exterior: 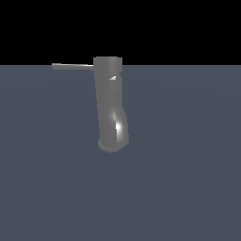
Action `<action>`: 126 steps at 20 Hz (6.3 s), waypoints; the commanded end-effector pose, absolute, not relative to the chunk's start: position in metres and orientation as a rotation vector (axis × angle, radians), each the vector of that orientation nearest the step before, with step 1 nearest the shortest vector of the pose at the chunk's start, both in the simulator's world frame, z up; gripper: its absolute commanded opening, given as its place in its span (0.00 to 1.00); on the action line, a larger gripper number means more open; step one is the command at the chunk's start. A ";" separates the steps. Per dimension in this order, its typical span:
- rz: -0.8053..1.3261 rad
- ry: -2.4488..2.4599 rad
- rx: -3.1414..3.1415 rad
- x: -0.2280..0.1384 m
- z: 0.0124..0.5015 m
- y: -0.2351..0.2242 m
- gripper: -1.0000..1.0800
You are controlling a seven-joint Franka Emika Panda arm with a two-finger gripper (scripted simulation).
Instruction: Turn on the faucet by rotating a designated handle.
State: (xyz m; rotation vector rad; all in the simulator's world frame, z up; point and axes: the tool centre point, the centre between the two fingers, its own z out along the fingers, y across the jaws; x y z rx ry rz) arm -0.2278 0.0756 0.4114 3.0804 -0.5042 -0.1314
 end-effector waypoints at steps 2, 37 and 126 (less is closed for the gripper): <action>-0.125 -0.619 3.062 -0.218 0.402 0.090 0.00; -0.046 -1.662 2.669 -0.076 0.319 0.174 0.00; 0.001 -2.071 2.365 -0.135 0.285 0.088 0.00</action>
